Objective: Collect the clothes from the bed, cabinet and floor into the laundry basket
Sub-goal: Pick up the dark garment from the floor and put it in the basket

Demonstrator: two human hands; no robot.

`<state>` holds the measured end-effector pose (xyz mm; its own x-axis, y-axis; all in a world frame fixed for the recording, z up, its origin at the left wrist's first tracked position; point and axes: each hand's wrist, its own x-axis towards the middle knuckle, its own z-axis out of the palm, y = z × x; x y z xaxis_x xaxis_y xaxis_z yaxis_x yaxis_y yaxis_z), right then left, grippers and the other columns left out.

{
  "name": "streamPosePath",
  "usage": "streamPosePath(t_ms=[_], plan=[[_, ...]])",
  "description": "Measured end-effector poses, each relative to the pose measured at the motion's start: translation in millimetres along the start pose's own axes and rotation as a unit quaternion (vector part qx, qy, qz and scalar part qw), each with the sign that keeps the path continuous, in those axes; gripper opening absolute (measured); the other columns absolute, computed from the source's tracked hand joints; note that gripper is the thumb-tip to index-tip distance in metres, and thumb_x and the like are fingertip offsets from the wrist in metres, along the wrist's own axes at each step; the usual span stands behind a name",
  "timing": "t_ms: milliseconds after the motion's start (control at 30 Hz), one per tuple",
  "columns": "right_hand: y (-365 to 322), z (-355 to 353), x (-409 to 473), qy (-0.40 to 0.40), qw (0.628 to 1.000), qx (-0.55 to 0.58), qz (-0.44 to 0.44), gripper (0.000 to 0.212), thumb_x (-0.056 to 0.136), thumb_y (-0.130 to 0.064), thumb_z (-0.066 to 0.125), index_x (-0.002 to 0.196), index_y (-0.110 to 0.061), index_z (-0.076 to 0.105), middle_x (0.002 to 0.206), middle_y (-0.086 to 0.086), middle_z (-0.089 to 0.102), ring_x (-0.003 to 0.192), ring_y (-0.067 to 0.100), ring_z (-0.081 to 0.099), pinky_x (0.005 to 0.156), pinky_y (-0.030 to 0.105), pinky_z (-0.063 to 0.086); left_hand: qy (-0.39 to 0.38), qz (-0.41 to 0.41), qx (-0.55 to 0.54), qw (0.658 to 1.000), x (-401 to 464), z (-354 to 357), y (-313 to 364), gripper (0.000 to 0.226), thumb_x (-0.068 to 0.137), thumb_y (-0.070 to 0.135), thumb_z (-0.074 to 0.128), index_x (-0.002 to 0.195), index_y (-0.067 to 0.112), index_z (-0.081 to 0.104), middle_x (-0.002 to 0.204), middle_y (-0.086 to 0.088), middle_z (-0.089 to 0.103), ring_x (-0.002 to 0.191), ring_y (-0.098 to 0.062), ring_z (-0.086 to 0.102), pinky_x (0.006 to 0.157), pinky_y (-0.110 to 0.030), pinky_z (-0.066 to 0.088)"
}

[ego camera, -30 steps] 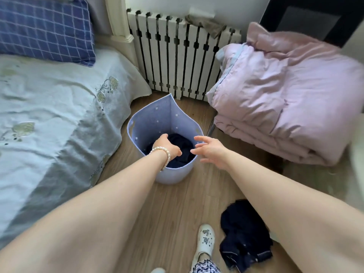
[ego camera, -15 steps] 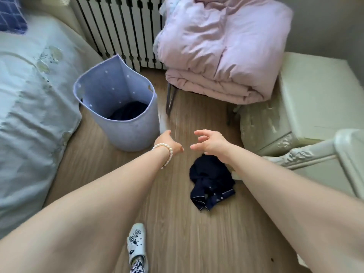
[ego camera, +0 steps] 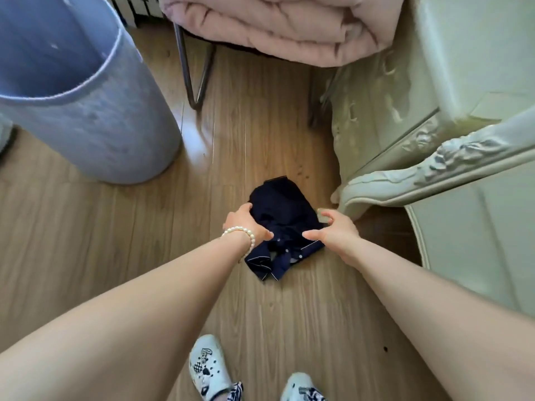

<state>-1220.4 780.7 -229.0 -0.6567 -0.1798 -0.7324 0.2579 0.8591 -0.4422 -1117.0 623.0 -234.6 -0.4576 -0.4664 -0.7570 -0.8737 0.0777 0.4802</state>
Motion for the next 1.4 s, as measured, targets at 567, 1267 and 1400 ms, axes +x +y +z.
streamPosePath(t_ms=[567, 1267, 1400], plan=[[147, 115, 256, 0.013, 0.956, -0.291, 0.042, 0.144, 0.052, -0.047, 0.091, 0.154, -0.034, -0.01, 0.164, 0.008, -0.011, 0.151, 0.033, 0.005, 0.116, 0.062, 0.001, 0.011, 0.006, 0.1, 0.995, 245, 181, -100, 0.125, 0.066, 0.016, 0.086, 0.15, 0.043, -0.003, 0.161, -0.007, -0.012, 0.146, -0.036, 0.008, 0.109, -0.045, 0.034], [116, 120, 289, 0.143, 0.966, -0.211, -0.051, 0.026, 0.073, -0.02, 0.074, 0.098, -0.026, 0.07, 0.109, 0.006, 0.07, 0.115, 0.03, 0.057, 0.099, 0.038, 0.037, 0.078, 0.12, -0.037, 0.989, 276, 178, -105, 0.04, 0.076, -0.003, 0.055, 0.113, 0.009, 0.063, 0.096, -0.008, 0.066, 0.089, -0.025, 0.061, 0.073, -0.022, 0.04], [90, 106, 229, 0.123, 0.987, -0.069, -0.074, 0.007, 0.068, -0.013, 0.063, 0.07, -0.02, 0.065, 0.086, 0.008, 0.073, 0.096, 0.035, 0.064, 0.093, 0.043, 0.049, 0.083, 0.13, -0.113, 0.982, 218, 133, -97, 0.032, 0.072, 0.0, 0.056, 0.101, 0.009, 0.068, 0.095, -0.006, 0.06, 0.093, -0.024, 0.065, 0.07, -0.023, 0.044]])
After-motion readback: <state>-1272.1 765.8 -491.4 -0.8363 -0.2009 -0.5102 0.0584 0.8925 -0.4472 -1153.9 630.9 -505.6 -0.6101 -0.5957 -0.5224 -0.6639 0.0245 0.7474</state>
